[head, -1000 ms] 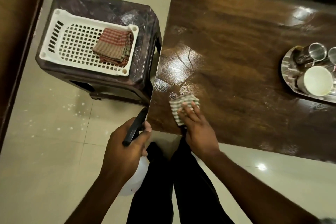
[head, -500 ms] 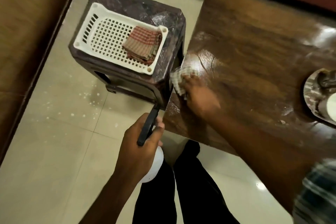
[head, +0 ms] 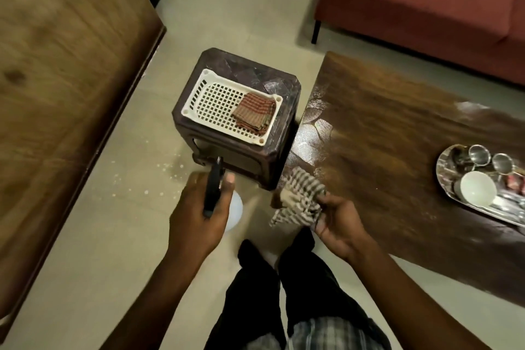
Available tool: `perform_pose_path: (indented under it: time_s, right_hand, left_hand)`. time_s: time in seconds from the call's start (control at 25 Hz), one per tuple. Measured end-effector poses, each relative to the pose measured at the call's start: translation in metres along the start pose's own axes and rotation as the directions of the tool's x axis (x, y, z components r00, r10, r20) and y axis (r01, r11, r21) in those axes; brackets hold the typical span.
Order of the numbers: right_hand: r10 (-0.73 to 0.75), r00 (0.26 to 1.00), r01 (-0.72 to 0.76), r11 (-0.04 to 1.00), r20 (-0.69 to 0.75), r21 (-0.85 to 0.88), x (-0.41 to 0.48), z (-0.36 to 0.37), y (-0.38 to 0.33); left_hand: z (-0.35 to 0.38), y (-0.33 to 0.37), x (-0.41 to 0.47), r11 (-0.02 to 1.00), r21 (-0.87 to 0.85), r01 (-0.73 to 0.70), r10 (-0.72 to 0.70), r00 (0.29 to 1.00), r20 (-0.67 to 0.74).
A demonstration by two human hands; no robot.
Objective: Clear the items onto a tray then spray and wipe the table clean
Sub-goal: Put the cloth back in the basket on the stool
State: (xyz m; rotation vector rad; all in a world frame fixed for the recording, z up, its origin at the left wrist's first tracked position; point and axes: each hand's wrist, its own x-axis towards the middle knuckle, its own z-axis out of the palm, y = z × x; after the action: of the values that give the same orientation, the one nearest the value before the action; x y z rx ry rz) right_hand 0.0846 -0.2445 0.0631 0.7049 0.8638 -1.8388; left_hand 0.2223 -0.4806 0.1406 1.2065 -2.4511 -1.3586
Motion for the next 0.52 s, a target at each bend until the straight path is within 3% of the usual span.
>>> perform_pose_path:
  time_s: [0.08, 0.32, 0.52]
  right_hand:
    - [0.019, 0.994, -0.028, 0.996, 0.11, 0.081, -0.015, 0.032, -0.01]
    - [-0.048, 0.978, 0.061, 0.997, 0.202, -0.055, 0.01, 0.105, -0.022]
    - [-0.072, 0.98, 0.096, 0.988, 0.186, -0.124, 0.071, 0.142, -0.044]
  left_hand:
    - [-0.027, 0.008, 0.008, 0.998, -0.048, 0.027, -0.028, 0.999, -0.025]
    - [-0.076, 0.029, 0.069, 0.999, -0.03, -0.04, 0.039, 0.999, -0.031]
    - [-0.079, 0.04, 0.141, 0.996, -0.025, -0.081, 0.081, 0.996, -0.023]
